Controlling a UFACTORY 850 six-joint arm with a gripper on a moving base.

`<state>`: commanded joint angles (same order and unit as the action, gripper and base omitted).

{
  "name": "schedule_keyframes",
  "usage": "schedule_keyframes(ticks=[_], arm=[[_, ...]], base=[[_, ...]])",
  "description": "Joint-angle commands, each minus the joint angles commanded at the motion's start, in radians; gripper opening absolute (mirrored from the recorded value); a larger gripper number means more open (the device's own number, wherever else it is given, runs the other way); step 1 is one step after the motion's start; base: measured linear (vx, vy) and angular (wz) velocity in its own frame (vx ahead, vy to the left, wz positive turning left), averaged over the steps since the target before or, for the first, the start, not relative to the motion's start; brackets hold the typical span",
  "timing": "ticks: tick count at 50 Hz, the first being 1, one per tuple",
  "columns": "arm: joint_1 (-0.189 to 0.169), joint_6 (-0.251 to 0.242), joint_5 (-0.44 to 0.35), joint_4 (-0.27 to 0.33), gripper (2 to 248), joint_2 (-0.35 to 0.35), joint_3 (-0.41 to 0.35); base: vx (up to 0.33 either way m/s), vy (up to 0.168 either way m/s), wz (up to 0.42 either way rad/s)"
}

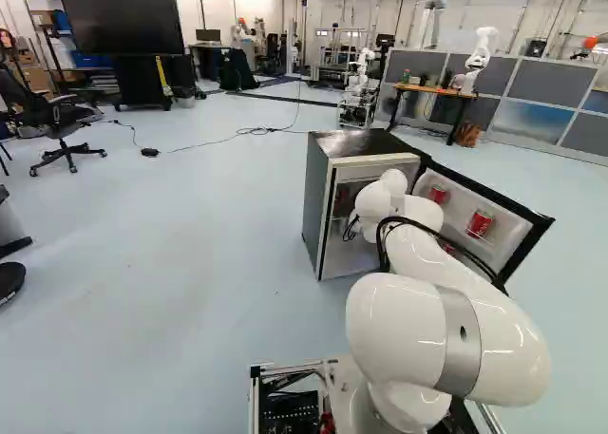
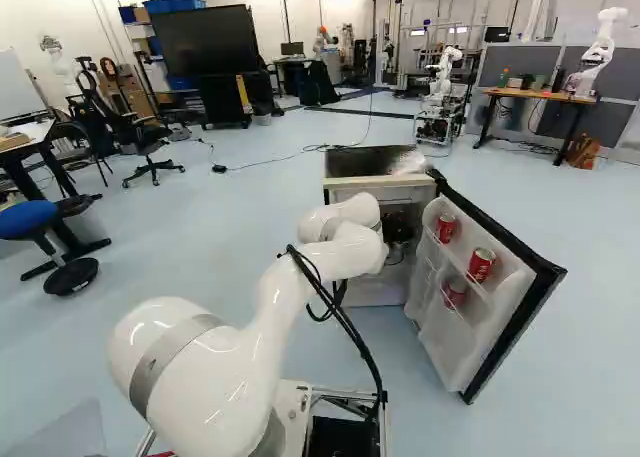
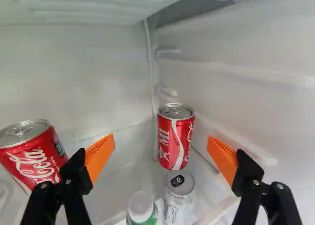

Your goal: Grab a drink from the fridge

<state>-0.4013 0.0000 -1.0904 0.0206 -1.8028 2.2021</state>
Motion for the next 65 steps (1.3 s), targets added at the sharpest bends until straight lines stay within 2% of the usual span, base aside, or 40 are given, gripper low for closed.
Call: schedule_keyframes(ticks=[65], arm=[[0.012,0.0,0.0,0.0,247,-0.099,0.166]], base=[[0.0,0.0,0.0]])
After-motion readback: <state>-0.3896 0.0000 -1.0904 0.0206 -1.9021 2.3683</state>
